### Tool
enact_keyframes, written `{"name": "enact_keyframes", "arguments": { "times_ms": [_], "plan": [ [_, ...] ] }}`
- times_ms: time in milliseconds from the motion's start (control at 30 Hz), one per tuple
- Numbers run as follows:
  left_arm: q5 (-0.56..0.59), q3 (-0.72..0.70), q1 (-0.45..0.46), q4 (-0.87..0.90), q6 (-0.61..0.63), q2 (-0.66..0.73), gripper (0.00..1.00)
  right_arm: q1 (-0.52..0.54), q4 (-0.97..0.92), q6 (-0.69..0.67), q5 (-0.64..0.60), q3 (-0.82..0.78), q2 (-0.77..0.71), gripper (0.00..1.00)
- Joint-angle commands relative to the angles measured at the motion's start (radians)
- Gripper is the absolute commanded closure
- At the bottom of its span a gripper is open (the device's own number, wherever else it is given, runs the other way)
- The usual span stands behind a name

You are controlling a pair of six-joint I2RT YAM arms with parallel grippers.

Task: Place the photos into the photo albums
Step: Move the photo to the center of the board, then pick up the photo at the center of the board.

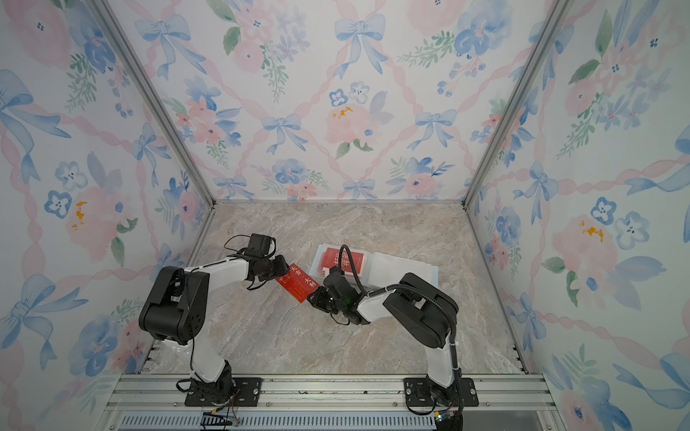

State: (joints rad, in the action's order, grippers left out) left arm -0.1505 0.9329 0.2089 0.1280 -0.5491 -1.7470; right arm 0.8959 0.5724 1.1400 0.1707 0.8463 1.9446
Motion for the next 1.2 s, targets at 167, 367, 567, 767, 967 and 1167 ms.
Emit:
{"name": "enact_keyframes", "arguments": {
  "times_ms": [167, 367, 567, 767, 967, 1167],
  "plan": [
    [-0.013, -0.059, -0.009, 0.057, 0.009, 0.018, 0.59, -0.012, 0.099, 0.074, -0.057, -0.040, 0.053, 0.76],
    [-0.024, -0.080, -0.008, 0.050, 0.006, 0.033, 0.59, -0.017, 0.154, 0.114, -0.058, -0.047, 0.093, 0.76],
    [-0.040, -0.095, -0.007, 0.045, -0.001, 0.052, 0.59, -0.016, 0.182, 0.130, -0.059, -0.043, 0.109, 0.76],
    [-0.049, -0.113, -0.004, 0.042, -0.007, 0.067, 0.59, -0.012, 0.197, 0.133, -0.067, -0.045, 0.110, 0.76],
    [-0.050, -0.140, -0.001, 0.038, -0.015, 0.095, 0.59, -0.012, 0.258, 0.159, -0.073, -0.054, 0.128, 0.76],
    [-0.050, -0.161, 0.001, 0.036, -0.021, 0.122, 0.59, -0.011, 0.262, 0.159, -0.078, -0.050, 0.126, 0.79]
  ]
}}
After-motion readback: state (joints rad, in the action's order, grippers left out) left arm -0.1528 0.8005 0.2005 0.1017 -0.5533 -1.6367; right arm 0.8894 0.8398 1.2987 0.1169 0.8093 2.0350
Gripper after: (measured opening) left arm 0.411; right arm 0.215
